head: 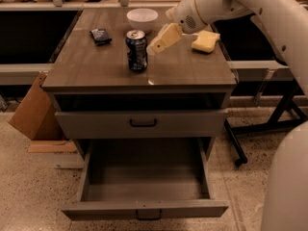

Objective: Place pepsi can into middle drawer

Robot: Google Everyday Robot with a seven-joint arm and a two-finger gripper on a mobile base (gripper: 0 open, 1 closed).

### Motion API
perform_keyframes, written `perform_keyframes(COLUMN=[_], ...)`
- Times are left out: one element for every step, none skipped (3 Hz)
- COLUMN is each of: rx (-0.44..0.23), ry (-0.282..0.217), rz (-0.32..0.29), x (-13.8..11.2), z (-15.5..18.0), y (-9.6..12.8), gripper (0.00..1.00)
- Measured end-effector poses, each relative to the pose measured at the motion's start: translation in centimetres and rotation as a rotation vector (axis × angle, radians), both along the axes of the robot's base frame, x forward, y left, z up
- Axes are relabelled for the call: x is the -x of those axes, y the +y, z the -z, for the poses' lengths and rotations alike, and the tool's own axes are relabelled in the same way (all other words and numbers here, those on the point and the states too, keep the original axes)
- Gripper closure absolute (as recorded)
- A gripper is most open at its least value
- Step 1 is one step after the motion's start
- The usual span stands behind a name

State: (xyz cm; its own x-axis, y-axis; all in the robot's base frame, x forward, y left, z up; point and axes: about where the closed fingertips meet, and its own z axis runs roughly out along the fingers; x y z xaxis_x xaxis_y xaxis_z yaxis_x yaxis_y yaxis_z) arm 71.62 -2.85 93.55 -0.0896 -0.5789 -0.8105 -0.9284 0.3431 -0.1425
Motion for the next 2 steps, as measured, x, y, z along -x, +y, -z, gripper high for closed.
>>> perform_keyframes(rx=[-0.027,-0.039], ry=[0.042,0.050], rz=[0.010,0.011], x=[-0.61,-1.23], z=[2.03,2.81], y=[4.68,5.30], gripper=[0.00,0.02])
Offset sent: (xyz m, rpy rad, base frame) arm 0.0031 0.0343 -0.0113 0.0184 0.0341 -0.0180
